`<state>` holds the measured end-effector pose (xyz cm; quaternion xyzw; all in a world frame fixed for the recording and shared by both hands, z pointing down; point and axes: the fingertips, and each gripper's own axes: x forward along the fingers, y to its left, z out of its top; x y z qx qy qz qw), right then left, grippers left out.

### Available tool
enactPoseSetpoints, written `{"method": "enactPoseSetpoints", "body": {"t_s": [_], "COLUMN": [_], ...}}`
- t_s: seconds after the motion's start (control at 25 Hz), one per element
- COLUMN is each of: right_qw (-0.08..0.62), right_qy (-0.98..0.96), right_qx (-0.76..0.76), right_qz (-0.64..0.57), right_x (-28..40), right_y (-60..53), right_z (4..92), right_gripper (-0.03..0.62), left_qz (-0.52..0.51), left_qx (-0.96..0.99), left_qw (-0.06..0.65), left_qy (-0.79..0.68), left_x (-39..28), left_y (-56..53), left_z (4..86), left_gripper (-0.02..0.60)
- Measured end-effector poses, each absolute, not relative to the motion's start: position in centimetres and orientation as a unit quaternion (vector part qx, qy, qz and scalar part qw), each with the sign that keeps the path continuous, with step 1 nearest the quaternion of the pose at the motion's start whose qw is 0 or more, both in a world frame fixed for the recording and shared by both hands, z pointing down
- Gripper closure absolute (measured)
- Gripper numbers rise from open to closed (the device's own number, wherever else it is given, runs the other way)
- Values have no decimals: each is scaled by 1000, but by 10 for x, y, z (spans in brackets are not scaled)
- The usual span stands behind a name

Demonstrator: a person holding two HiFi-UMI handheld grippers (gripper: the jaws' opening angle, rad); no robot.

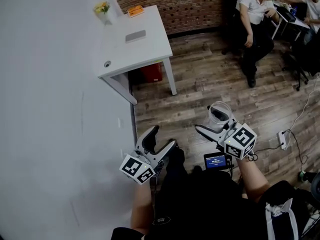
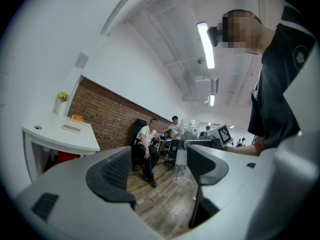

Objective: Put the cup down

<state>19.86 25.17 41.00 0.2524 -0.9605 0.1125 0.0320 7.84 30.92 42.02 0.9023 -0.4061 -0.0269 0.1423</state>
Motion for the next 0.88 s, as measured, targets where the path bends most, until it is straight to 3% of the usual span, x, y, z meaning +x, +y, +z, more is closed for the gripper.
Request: {"method": "enactPoseSetpoints", "body": {"t_s": [0.48, 0.88], "right_qw": [53, 60], "right_qy": [-953, -950], "right_qx": [285, 290], "right_qz": [90, 93], "right_x": [110, 55], "right_y": [110, 51], "right_z": [390, 384], "right_gripper": [238, 238], "left_qz": [15, -16], "left_qx": [915, 911], "left_qw": [85, 105], "left_qy": [-395, -399], "left_x": [-12, -75], "left_y": [161, 103], "left_z": [412, 410], "left_gripper": [227, 227]}}
